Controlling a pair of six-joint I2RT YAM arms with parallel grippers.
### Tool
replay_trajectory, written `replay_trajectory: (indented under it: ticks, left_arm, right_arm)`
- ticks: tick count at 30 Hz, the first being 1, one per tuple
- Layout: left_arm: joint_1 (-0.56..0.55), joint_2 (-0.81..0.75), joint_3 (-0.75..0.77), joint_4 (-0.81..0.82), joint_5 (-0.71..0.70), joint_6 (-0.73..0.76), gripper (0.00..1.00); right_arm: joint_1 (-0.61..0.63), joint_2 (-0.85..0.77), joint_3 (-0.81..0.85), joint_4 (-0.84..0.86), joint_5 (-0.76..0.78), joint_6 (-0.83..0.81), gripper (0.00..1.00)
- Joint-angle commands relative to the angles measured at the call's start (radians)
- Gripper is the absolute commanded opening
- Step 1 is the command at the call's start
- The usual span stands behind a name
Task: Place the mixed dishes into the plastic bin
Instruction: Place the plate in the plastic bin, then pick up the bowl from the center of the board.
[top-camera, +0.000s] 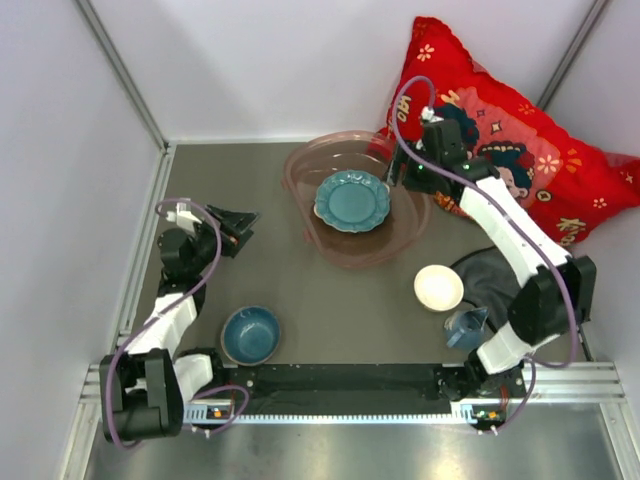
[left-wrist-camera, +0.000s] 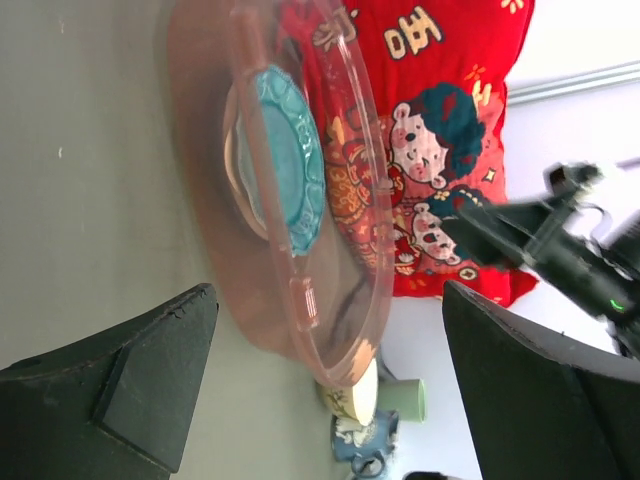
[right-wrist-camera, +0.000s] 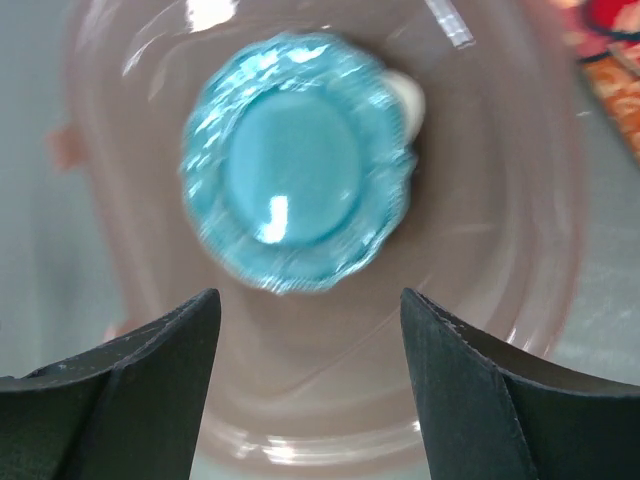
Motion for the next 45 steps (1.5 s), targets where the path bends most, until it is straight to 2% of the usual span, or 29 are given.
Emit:
replay_trajectory:
  ticks: [1, 5, 6, 12, 19, 28, 39, 45]
  left_arm:
    - [0.005, -0.022, 0.096, -0.117, -0.020, 0.126, 0.98]
    - [0.005, -0.004, 0.127, -0.143, -0.034, 0.147, 0.98]
    - [0.005, 0.001, 0.139, -0.149, -0.037, 0.153, 0.98]
    - [0.005, 0.013, 0.191, -0.213, -0.084, 0.207, 0.98]
    - [0.017, 0.044, 0.250, -0.260, -0.107, 0.235, 0.98]
    - [0.022, 0.030, 0.265, -0.287, -0.104, 0.247, 0.98]
    - [0.033, 0.005, 0.262, -0.312, -0.106, 0.264, 0.98]
    - [0.039, 0.008, 0.265, -0.315, -0.106, 0.265, 0.98]
  right_arm:
    - [0.144, -0.135, -0.064, -0.066, 0.039, -0.054, 0.71]
    - [0.339, -0.192, -0.117, -0.103, 0.130, -0.045, 0.71]
    - [0.420, -0.197, -0.134, -0.102, 0.144, -0.028, 0.71]
    - [0.674, -0.189, -0.208, -0.004, 0.146, 0.076, 0.70]
    - [0.837, -0.036, -0.210, 0.091, 0.083, 0.153, 0.70]
    - [0.931, 0.231, -0.085, 0.136, 0.079, 0.170, 0.69]
    - [0.933, 0.311, -0.019, 0.139, 0.075, 0.180, 0.68]
    - [0.933, 0.357, -0.002, 0.131, 0.079, 0.188, 0.57]
